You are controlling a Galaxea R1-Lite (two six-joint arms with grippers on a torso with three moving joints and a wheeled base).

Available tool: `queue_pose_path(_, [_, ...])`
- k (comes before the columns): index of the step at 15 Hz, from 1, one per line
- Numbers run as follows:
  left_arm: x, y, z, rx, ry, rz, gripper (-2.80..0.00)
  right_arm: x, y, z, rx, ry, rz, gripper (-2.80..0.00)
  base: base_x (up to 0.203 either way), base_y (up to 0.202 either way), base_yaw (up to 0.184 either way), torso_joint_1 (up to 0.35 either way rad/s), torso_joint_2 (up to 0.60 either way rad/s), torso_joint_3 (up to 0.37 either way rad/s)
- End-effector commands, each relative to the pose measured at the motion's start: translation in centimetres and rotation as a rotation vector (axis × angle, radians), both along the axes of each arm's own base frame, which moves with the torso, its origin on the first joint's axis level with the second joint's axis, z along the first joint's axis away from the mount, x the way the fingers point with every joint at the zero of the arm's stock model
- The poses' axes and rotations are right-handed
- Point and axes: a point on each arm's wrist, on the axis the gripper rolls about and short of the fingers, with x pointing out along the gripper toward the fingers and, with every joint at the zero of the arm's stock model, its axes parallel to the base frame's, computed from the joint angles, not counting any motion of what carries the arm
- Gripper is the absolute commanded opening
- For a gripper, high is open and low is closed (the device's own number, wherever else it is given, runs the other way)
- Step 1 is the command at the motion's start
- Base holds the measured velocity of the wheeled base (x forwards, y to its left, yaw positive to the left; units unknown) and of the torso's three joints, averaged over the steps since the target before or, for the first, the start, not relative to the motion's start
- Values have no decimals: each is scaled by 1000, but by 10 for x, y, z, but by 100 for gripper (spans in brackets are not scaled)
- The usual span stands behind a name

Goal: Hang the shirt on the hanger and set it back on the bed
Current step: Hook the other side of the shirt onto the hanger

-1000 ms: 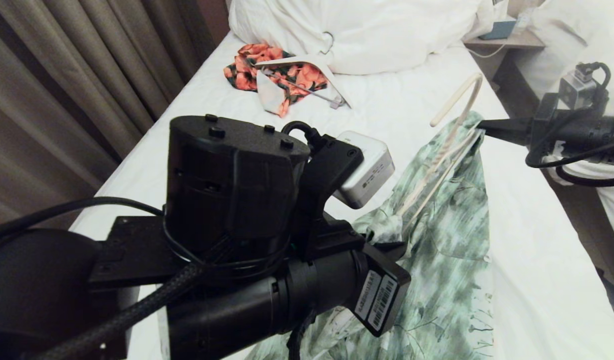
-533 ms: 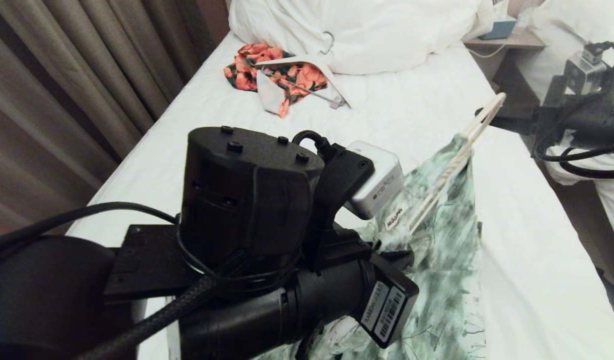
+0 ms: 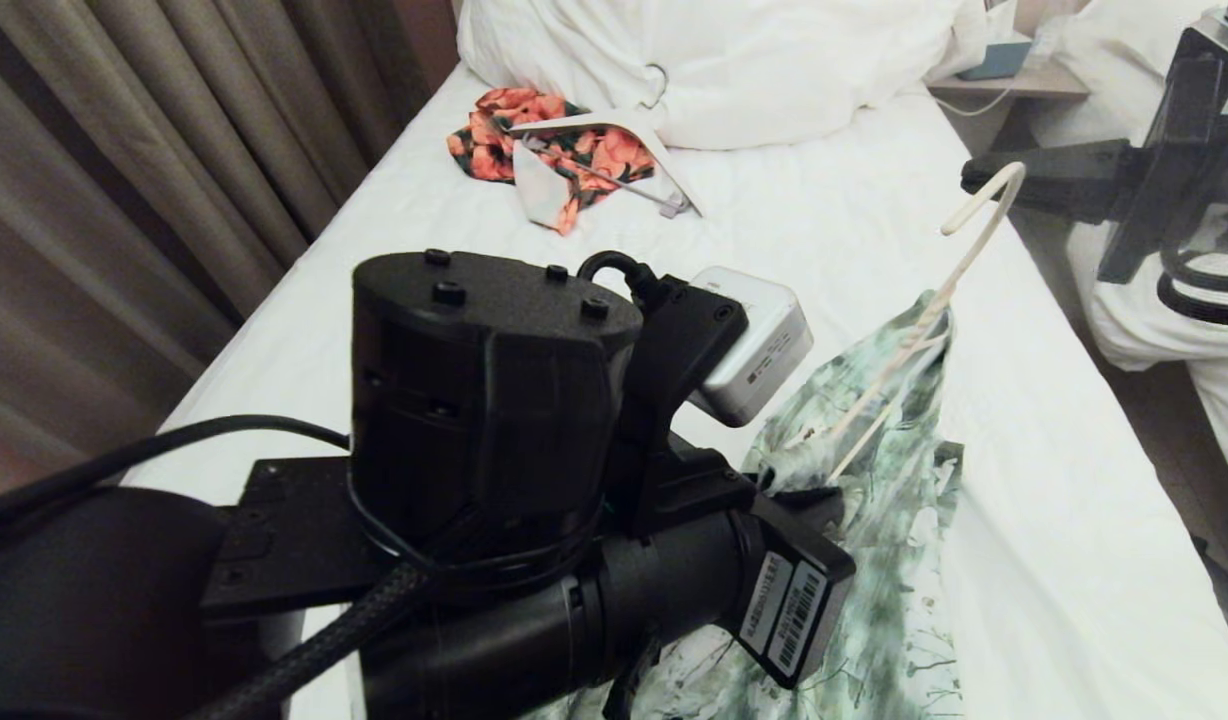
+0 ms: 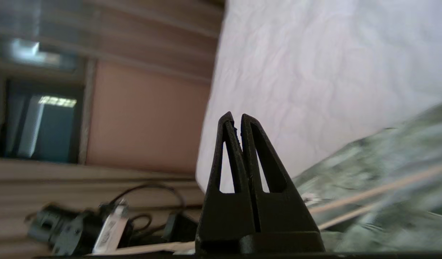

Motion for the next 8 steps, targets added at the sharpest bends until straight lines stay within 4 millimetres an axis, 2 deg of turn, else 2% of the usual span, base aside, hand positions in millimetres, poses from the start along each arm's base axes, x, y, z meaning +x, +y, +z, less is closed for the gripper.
queue_pose_path(1, [-1, 0, 1, -5, 0, 0, -280, 2, -7, 1, 0, 19, -35, -280, 0, 0, 0, 0, 0, 0])
queue_pose_path(6, [-1, 2, 3, -13, -6, 3, -280, 28, -26, 20, -60, 202, -121, -280, 0, 0, 0, 0, 0, 0])
queue_pose_path(7, [-2, 3, 5, -17, -8, 3, -280, 38, -28, 22, -87, 240, -131, -280, 0, 0, 0, 0, 0, 0])
queue_pose_path(8, [-2, 3, 5, -17, -8, 4, -280, 54, -30, 14, -132, 299, -144, -280, 0, 0, 0, 0, 0, 0])
